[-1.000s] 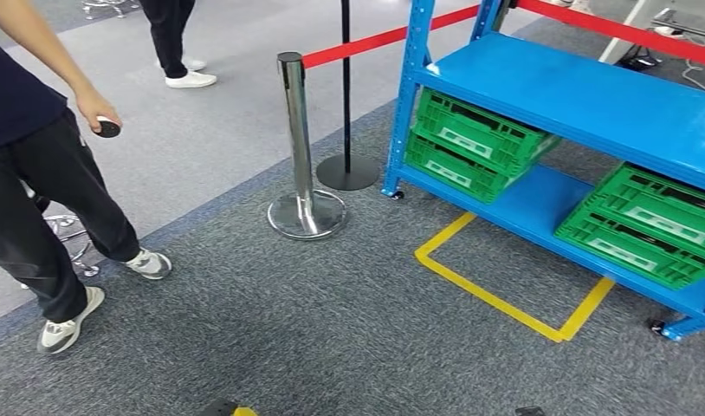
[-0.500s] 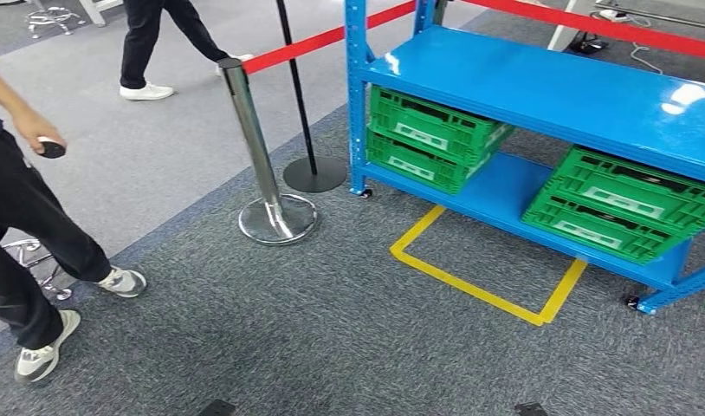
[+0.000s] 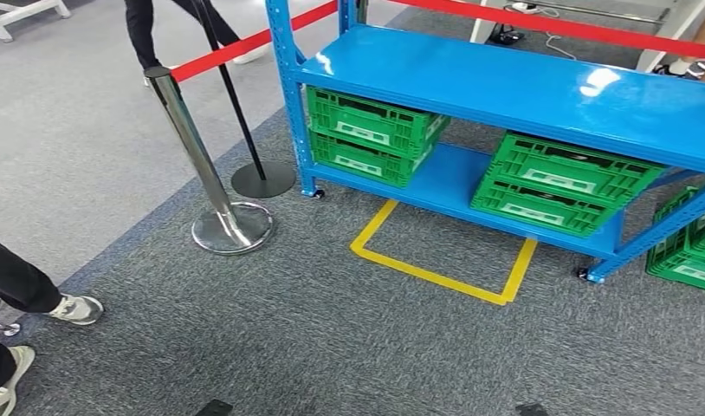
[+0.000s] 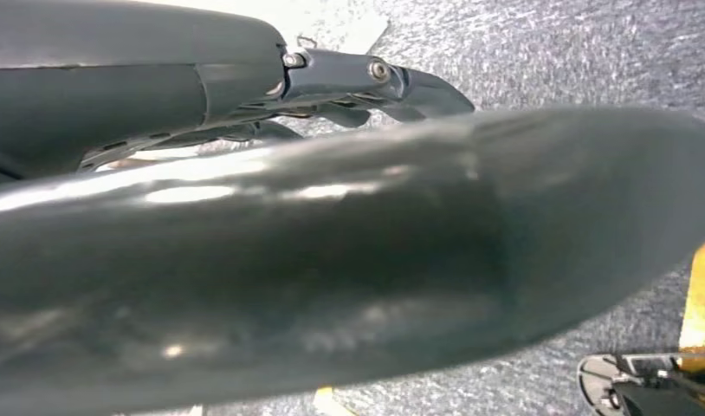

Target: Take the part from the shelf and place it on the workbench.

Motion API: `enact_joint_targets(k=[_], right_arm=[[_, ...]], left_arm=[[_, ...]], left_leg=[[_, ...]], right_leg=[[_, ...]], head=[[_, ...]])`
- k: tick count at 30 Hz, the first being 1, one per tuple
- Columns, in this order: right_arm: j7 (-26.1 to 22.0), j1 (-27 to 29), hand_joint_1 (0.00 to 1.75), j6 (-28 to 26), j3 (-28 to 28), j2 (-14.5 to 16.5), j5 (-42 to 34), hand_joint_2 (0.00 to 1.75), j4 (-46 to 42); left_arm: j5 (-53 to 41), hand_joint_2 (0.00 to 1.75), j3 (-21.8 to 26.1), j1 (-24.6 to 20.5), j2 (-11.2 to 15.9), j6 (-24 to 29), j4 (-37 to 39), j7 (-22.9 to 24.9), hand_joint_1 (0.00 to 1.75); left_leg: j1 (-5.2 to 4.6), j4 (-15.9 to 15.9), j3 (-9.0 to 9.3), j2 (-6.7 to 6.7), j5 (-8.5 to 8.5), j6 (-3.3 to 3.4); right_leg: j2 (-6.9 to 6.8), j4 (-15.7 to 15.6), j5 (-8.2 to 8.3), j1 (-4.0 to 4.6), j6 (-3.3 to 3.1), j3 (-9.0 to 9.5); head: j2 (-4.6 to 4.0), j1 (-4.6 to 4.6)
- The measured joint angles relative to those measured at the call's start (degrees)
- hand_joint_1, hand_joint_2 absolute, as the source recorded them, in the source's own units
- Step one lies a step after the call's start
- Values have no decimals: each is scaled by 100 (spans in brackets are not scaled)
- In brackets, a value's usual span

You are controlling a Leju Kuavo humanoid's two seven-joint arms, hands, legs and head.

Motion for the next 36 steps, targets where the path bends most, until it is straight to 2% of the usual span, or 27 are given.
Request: enact_joint_targets(k=[1, 3, 5, 6, 7, 8, 10, 11, 12, 14, 16, 18, 20, 21, 22, 23, 24, 25, 26, 28, 30, 31, 32, 34, 35, 36], right_arm=[[-1, 6, 0, 1, 4, 2, 3, 0, 1], [-2, -13, 0, 2, 15, 5, 8, 0, 2], [-2, -30, 0, 2, 22, 7, 10, 0, 2], [-2, -24, 0, 2, 22, 6, 10, 0, 2], [-1, -14, 0, 2, 22, 5, 12, 0, 2], [-1, -6, 0, 2, 22, 5, 13, 0, 1], [-1, -13, 0, 2, 23, 6, 16, 0, 0], [-2, -23, 0, 2, 23, 7, 17, 0, -1], [-3, -31, 0, 3, 24, 7, 18, 0, -1], [-5, -34, 0, 3, 24, 7, 18, 0, -1], [-5, -29, 0, 2, 24, 7, 19, 0, -1], [-5, -39, 0, 1, 24, 7, 20, 0, -1], [-5, -50, 0, 0, 24, 5, 20, 0, -1], [-4, -49, 0, 0, 24, 5, 20, 0, -1], [-4, -43, 0, 0, 24, 5, 20, 0, -1], [-3, -39, 0, 1, 24, 5, 20, 0, -1], [-3, -36, 0, 1, 24, 5, 20, 0, -1], [-3, -38, 0, 1, 24, 6, 20, 0, -1], [-4, -42, 0, 1, 24, 7, 21, 0, -1], [-5, -39, 0, 0, 24, 7, 23, 0, -1], [-5, -10, 0, -2, 24, 3, 25, 0, -1], [-4, 2, 0, -2, 24, -1, 26, 0, -1], [-4, 2, 0, -1, 25, -2, 27, 0, -1], [-6, -23, 0, 1, 28, -1, 28, 0, -1], [-7, -34, 0, 1, 30, 1, 29, 0, -1], [-6, -33, 0, 1, 31, 0, 30, 0, -1]], left_arm=[[0, 0, 1, -2, -1, 0, 0, 0, 0], [0, 0, 3, 8, -3, 1, 0, 0, 0], [0, 0, 4, 25, -2, 1, 0, 0, 0], [0, 0, 4, 29, -3, 1, 0, 0, 0], [0, 0, 5, 29, -5, 0, 0, 0, 0], [0, 0, 5, 28, -9, 0, 0, 0, 0], [0, 0, 7, 26, -14, 0, 0, 0, 0], [0, 0, 7, 24, -14, 0, 0, 0, 0], [0, 0, 7, 21, -11, 0, 0, 0, 0], [0, 0, 7, 15, -8, 0, 0, 0, 0], [0, 0, 7, 8, -8, 1, 0, 0, 0], [0, 0, 7, 7, -8, 1, 0, 0, 0], [0, 0, 7, 19, -8, 2, 0, 0, 0], [0, 0, 7, 25, -8, 2, 0, 0, 0], [0, 0, 7, 31, -8, 2, 0, 0, 0], [0, 0, 7, 31, -8, 2, 0, 0, 0], [0, 0, 7, 30, -8, 2, 0, 0, 0], [0, 0, 7, 28, -8, 2, 0, 0, 0], [0, 0, 7, 23, -7, 2, 0, 0, 0], [0, 0, 7, 12, -5, 2, 0, 0, 0], [0, 0, 9, -1, -4, 2, 0, 0, 0], [0, 0, 10, -4, -5, 2, 0, 0, 0], [0, 0, 11, -3, -9, 2, 0, 0, 0], [0, 0, 12, 11, -13, 2, 0, 0, 0], [0, 0, 12, 20, -14, 2, 0, 0, 0], [0, 0, 13, 27, -13, 1, 0, 0, 0]], left_leg=[[8, -19, 4, 47, 19, 35], [11, -37, 9, 162, 31, 78], [4, -34, 7, 288, 26, 90], [4, -32, 8, 344, 23, 91], [4, -30, 14, 393, 18, 86], [6, -28, 26, 442, 9, 74], [-17, -18, 60, 531, -23, 27], [-37, -12, 76, 570, -39, 0], [-58, -11, 89, 601, -46, -27], [-68, -23, 106, 669, -46, -71], [-51, 72, 78, 590, -145, -130], [-32, 605, -155, 380, -477, -182], [-24, 1403, -543, 276, -822, -197], [-22, 1638, -672, 264, -863, -194], [-22, 1667, -705, 255, -788, -185], [-21, 1463, -626, 237, -606, -169], [-20, 1101, -466, 188, -377, -149], [-18, 692, -286, 86, -182, -124], [-10, 346, -134, -2, -61, -108], [-10, 33, -13, -110, -13, -85], [-5, -10, -9, -41, 5, -37], [1, -26, -4, 3, 20, 0], [12, -43, 1, 58, 31, 35], [9, -48, 4, 178, 26, 77], [4, -46, 5, 240, 22, 85], [1, -45, 8, 296, 18, 86]], right_leg=[[-110, 110, -78, 3, 27, -60], [-386, 711, -432, 14, 69, -337], [-485, 1467, -767, 13, 104, -674], [-495, 1628, -794, 13, 115, -735], [-507, 1554, -710, 13, 119, -679], [-542, 1239, -538, 13, 118, -498], [-739, 409, -227, 20, 101, -32], [-808, 126, -149, 25, 74, 129], [-846, 3, -134, 31, 43, 198], [-749, -7, -126, 36, -35, 190], [-653, -18, -100, 20, -105, 177], [-553, -29, -76, 0, -165, 164], [-434, -29, -66, -1, -194, 141], [-367, -29, -62, 0, -199, 135], [-299, -28, -59, 1, -197, 133], [-230, -28, -55, 0, -192, 135], [-163, -28, -49, -3, -182, 138], [-103, -21, -44, 2, -165, 133], [-47, -12, -39, 8, -144, 117], [40, -15, -19, 9, -80, 76], [67, -35, 2, -10, -7, 29], [-23, 16, -39, -10, 25, -9], [-156, 182, -154, -6, 52, -97], [-431, 870, -546, 0, 98, -408], [-480, 1264, -726, -2, 119, -588], [-495, 1531, -813, -3, 134, -704]], head=[[0, 15], [0, 37], [0, 42], [0, 44], [0, 44], [0, 43], [0, 44], [0, 37], [0, 31], [0, 20], [0, 12], [0, -6], [0, -14], [0, -15], [0, -13], [0, -14], [0, -14], [0, -15], [0, -14], [0, -12], [0, -11], [0, -2], [0, 13], [0, 40], [0, 43], [0, 42]])
